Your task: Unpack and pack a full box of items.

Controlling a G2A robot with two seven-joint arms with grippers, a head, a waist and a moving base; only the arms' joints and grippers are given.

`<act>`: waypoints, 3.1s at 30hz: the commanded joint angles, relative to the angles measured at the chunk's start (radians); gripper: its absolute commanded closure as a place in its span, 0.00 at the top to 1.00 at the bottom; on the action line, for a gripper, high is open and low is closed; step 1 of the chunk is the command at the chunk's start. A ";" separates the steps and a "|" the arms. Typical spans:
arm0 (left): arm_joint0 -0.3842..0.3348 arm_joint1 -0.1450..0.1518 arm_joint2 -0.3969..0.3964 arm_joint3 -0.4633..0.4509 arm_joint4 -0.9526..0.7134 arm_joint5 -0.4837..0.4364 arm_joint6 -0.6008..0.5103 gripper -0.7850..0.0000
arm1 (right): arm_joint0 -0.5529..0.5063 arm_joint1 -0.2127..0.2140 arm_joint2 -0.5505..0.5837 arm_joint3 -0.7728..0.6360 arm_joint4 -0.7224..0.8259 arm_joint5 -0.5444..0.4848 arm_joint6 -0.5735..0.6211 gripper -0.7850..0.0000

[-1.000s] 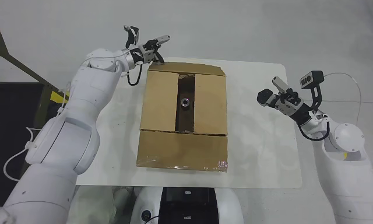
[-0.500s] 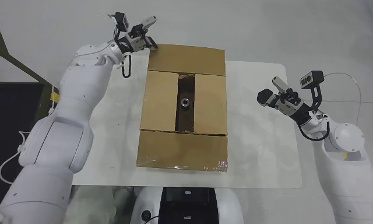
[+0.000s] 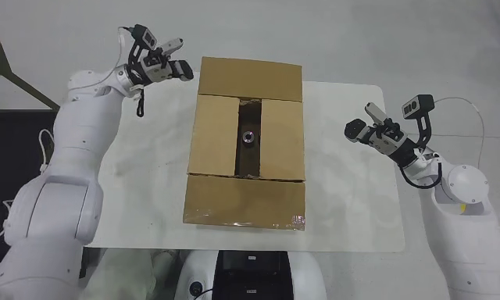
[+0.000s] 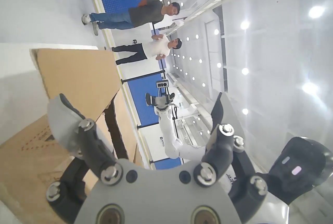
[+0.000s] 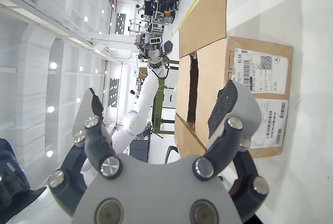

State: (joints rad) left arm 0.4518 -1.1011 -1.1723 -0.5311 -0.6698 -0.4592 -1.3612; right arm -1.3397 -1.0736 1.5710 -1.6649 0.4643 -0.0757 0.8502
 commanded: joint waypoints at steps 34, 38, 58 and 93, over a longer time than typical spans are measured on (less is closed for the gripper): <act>0.183 0.250 -0.301 -0.320 0.087 0.175 -0.175 1.00 | 0.000 0.000 0.000 0.000 0.000 0.000 0.000 1.00; 0.183 0.250 -0.301 -0.320 0.087 0.175 -0.175 1.00 | 0.000 0.000 0.000 0.000 0.000 0.000 0.000 1.00; 0.183 0.250 -0.301 -0.320 0.087 0.175 -0.175 1.00 | 0.038 -0.003 -0.078 -0.077 -0.055 0.105 -0.019 1.00; 0.183 0.250 -0.301 -0.320 0.087 0.175 -0.175 1.00 | 0.252 -0.074 -0.561 -0.053 -0.182 0.281 -0.104 1.00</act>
State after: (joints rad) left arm 0.6347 -0.8509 -1.4737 -0.8509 -0.5830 -0.2844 -1.5359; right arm -1.0880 -1.1477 1.0099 -1.7182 0.2816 0.2054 0.7456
